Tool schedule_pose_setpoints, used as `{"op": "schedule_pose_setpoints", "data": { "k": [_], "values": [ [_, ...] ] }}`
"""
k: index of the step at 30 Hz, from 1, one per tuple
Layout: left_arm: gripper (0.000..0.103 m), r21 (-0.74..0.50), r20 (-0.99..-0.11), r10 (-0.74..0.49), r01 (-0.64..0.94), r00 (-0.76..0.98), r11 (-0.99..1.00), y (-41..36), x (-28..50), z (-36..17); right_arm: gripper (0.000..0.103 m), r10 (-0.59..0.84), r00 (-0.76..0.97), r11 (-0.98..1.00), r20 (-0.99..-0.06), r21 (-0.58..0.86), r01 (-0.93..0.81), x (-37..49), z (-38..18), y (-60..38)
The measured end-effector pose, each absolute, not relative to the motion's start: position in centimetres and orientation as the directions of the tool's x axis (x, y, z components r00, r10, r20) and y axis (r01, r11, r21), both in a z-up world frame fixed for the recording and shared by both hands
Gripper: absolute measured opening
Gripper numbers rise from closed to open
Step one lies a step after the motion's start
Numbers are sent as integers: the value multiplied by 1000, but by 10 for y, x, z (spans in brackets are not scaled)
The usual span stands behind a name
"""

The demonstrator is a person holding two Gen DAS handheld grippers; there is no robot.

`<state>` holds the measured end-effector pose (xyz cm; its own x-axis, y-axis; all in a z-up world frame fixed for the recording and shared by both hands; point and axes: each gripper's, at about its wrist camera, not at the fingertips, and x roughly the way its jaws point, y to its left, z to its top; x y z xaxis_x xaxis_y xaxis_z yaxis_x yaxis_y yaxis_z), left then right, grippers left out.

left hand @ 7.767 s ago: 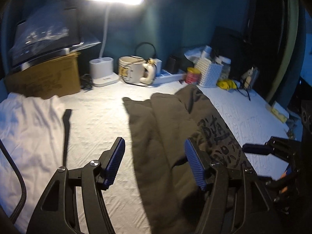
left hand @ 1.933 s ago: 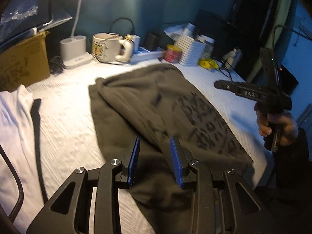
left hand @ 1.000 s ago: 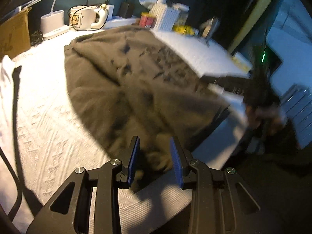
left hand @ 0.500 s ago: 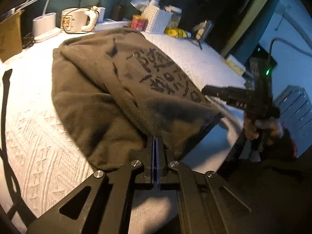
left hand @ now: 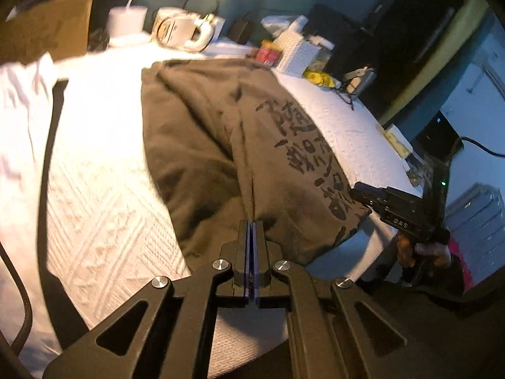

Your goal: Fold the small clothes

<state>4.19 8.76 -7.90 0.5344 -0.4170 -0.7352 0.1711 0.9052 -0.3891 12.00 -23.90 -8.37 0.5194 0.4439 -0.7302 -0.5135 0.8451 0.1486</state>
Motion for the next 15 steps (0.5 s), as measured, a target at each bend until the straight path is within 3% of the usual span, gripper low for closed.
{"op": "schedule_pose_setpoints", "data": {
  "k": [2, 3, 5, 6, 7, 11, 13, 15],
  "values": [
    [2, -390, -738, -415, 165, 532, 906, 86, 41, -81, 41, 450, 517, 846, -728, 161, -508, 120, -83, -242],
    [8, -394, -737, -416, 161, 533, 905, 86, 40, -82, 41, 455, 518, 846, -724, 169, -506, 119, -82, -245],
    [28, -407, -727, -425, 161, 538, 899, 86, 38, -81, 41, 475, 518, 838, -712, 186, -512, 116, -79, -248],
    [43, -409, -725, -425, 159, 541, 899, 85, 38, -82, 41, 485, 516, 832, -706, 193, -520, 115, -79, -248],
    [48, -408, -727, -423, 156, 541, 900, 84, 39, -84, 41, 496, 512, 826, -701, 198, -528, 113, -79, -248],
    [44, -365, -763, -409, 190, 501, 912, 67, 40, -99, 41, 498, 509, 826, -702, 205, -526, 108, -85, -242],
    [9, -299, -776, -374, 226, 509, 927, 58, 35, -99, 38, 519, 505, 809, -690, 206, -550, 101, -87, -237],
    [6, -299, -771, -369, 215, 520, 930, 60, 33, -95, 37, 491, 539, 814, -684, 141, -563, 94, -89, -229]
  ]
}}
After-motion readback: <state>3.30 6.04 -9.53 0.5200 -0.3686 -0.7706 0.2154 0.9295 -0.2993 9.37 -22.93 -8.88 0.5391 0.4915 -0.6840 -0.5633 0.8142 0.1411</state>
